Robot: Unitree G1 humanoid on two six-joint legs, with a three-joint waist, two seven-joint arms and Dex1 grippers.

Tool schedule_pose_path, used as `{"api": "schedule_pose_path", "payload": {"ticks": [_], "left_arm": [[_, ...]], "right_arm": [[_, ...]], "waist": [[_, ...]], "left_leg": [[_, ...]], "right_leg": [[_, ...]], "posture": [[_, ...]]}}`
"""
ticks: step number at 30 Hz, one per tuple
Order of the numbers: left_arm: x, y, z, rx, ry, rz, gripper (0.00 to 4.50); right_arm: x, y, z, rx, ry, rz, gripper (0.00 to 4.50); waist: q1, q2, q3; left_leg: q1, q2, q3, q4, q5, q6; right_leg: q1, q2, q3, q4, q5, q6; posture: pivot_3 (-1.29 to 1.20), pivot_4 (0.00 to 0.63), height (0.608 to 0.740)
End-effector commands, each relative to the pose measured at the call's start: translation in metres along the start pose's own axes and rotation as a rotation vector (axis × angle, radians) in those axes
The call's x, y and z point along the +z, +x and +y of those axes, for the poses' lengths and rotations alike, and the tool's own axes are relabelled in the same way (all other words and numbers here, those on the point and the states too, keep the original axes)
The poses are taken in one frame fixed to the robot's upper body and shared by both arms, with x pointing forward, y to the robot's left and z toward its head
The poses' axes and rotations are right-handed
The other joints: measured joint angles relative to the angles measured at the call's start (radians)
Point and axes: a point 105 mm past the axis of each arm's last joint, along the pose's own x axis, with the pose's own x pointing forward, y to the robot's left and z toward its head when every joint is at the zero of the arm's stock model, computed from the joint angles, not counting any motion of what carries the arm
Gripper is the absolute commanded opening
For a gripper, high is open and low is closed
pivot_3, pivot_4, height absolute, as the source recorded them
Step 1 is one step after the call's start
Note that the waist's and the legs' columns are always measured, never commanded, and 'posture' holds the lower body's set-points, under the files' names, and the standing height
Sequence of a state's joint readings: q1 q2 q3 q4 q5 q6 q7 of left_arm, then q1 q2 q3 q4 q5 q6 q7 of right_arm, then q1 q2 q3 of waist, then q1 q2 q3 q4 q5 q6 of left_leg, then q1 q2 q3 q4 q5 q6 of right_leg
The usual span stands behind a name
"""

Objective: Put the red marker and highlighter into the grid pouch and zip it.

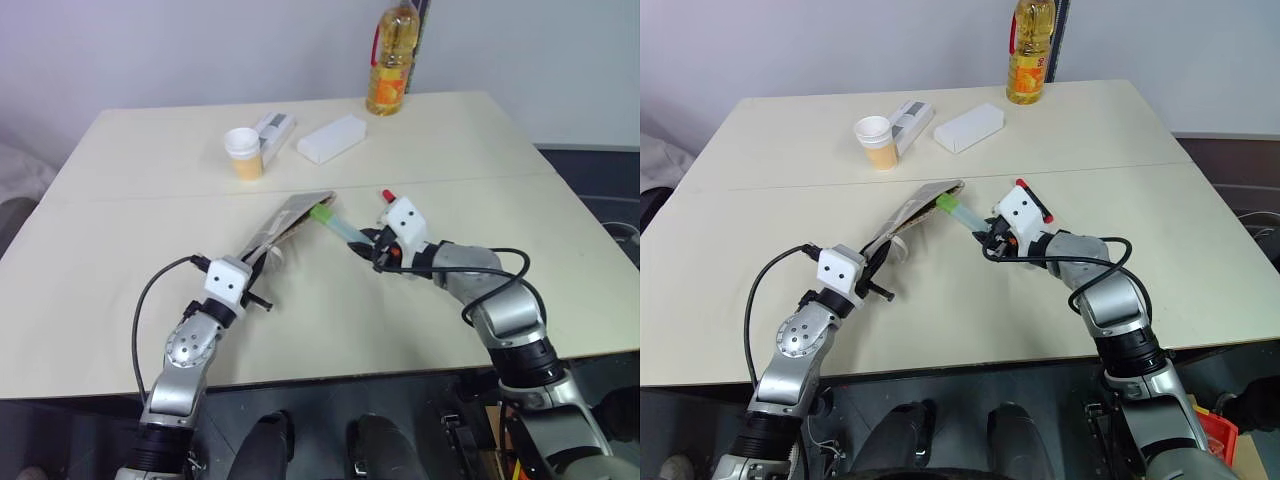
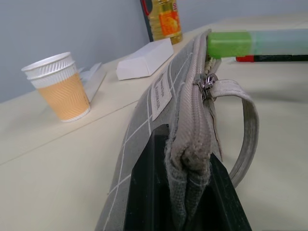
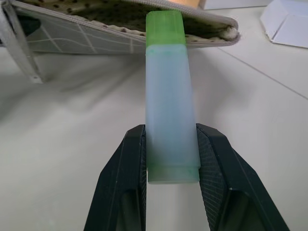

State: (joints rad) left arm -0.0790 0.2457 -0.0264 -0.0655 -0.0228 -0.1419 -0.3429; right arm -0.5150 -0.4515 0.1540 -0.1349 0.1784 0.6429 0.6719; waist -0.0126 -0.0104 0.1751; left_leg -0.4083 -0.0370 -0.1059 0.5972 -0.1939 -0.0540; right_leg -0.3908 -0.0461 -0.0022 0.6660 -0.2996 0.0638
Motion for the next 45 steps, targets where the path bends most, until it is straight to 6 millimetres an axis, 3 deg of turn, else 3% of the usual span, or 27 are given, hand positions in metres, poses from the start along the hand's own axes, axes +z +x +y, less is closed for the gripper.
{"api": "schedule_pose_path", "payload": {"ticks": [1,8,13,17,21,24,25,29,36,44,45], "left_arm": [[0.017,0.000,-0.007,-0.040,0.027,-0.066,0.00],[0.017,-0.004,-0.018,-0.151,0.103,-0.071,0.00],[0.019,-0.019,-0.041,-0.401,0.232,-0.087,0.00],[0.018,-0.028,-0.047,-0.503,0.251,-0.085,0.00],[0.018,-0.027,-0.039,-0.486,0.256,-0.077,0.00],[0.015,-0.024,-0.031,-0.440,0.252,-0.059,0.00],[0.012,-0.022,-0.026,-0.407,0.251,-0.045,0.00],[0.004,-0.015,-0.010,-0.259,0.226,-0.001,0.00],[-0.002,-0.001,0.006,-0.038,0.171,0.035,0.00],[-0.001,0.006,0.000,-0.042,0.171,0.033,0.00],[-0.001,0.006,0.000,-0.040,0.173,0.034,0.00]], "right_arm": [[0.017,-0.002,0.006,0.025,-0.072,-0.037,0.87],[0.015,-0.006,0.013,0.076,-0.215,0.036,0.87],[0.009,-0.014,0.035,0.240,-0.450,0.128,0.87],[0.010,-0.014,0.043,0.290,-0.510,0.140,0.87],[0.016,-0.015,0.038,0.266,-0.479,0.117,2.76],[0.021,-0.019,0.028,0.213,-0.450,0.088,4.29],[0.022,-0.025,0.021,0.190,-0.427,0.079,4.41],[0.018,-0.040,-0.014,0.053,-0.305,0.063,4.41],[-0.012,-0.037,-0.101,-0.404,0.046,0.079,4.41],[-0.056,-0.010,-0.119,-0.488,0.265,0.138,4.41],[-0.057,-0.010,-0.119,-0.487,0.269,0.132,4.18]], "waist": [[0.000,0.000,0.000],[0.000,0.000,0.000],[-0.001,0.000,0.000],[-0.001,0.000,0.000],[0.001,0.000,0.000],[0.001,0.000,0.000],[0.002,0.000,0.000],[0.003,0.000,0.000],[-0.003,0.000,0.000],[-0.002,0.000,0.000],[-0.002,0.000,0.000]], "left_leg": [[0.000,0.000,0.000,0.000,0.000,0.000],[0.000,0.000,0.000,0.000,0.000,0.000],[0.000,0.000,0.000,0.000,0.000,0.000],[0.000,0.000,0.000,-0.001,0.000,0.000],[0.000,0.000,0.000,-0.001,0.000,0.000],[0.000,0.000,-0.001,0.000,0.000,0.000],[0.000,0.000,-0.001,0.000,0.000,0.000],[0.000,0.000,-0.001,0.000,0.000,0.000],[0.001,0.000,0.000,0.000,0.000,0.000],[0.000,0.000,0.004,-0.001,0.000,0.000],[0.000,0.000,0.005,-0.001,0.000,0.000]], "right_leg": [[0.000,0.000,0.000,0.000,0.000,0.000],[0.000,0.000,0.000,0.000,0.000,0.000],[0.000,0.000,0.000,-0.001,0.000,0.000],[0.000,0.000,0.000,-0.001,0.000,0.000],[0.000,-0.001,0.000,-0.001,0.000,0.000],[0.000,-0.001,0.000,-0.001,0.000,0.000],[0.000,-0.001,0.000,-0.001,0.000,0.000],[0.001,-0.001,0.000,-0.002,0.000,0.000],[0.001,0.000,0.000,0.000,0.000,0.000],[0.000,0.000,0.000,0.001,0.000,0.000],[0.000,0.000,0.000,0.001,0.000,0.000]], "posture": [[0.00,0.150,0.740],[0.00,0.150,0.740],[0.00,0.150,0.740],[0.00,0.150,0.740],[0.00,0.150,0.740],[0.00,0.150,0.740],[0.00,0.150,0.740],[0.00,0.150,0.740],[0.00,0.150,0.740],[0.00,0.150,0.740],[0.00,0.150,0.740]]}}
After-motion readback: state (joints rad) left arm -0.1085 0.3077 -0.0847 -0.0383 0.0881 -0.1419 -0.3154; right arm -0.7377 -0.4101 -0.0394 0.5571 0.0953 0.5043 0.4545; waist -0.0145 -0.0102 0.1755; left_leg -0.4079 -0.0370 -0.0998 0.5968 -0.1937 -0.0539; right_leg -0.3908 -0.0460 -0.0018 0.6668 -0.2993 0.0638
